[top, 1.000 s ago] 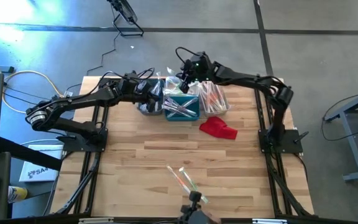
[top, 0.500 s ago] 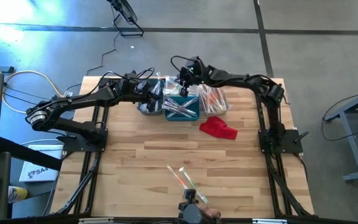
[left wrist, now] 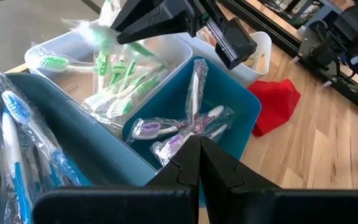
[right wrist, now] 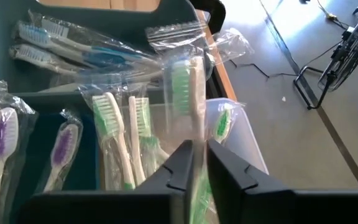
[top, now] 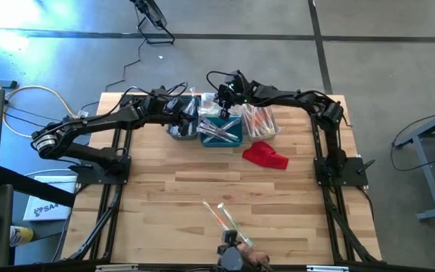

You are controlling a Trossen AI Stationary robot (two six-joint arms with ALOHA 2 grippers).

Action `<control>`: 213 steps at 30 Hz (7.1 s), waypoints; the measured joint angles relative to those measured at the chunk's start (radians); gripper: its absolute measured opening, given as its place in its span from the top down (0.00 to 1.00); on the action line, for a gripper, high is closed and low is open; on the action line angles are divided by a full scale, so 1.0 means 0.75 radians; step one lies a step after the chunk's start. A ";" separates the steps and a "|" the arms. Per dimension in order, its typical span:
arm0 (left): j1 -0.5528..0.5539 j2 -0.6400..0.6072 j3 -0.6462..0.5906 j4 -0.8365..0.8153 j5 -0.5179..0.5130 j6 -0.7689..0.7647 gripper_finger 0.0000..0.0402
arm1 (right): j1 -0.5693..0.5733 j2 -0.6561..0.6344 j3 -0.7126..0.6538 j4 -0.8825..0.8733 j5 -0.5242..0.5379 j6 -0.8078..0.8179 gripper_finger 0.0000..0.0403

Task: Pick & Place Toothbrushes
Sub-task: Put the right green toothbrush into the transparent bin, then put the green toothbrush into the transparent bin

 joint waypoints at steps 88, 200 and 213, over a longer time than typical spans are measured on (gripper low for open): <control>-0.003 0.001 -0.002 -0.108 0.018 -0.001 1.00 | 0.617 -0.313 -0.001 -0.444 0.402 0.640 0.93; -0.003 0.004 -0.001 -0.174 -0.011 -0.070 1.00 | 1.365 -0.046 -0.001 -0.809 0.505 2.346 0.70; -0.003 0.009 -0.002 -0.182 -0.018 -0.070 1.00 | 1.398 0.002 -0.001 -0.762 0.444 2.343 0.70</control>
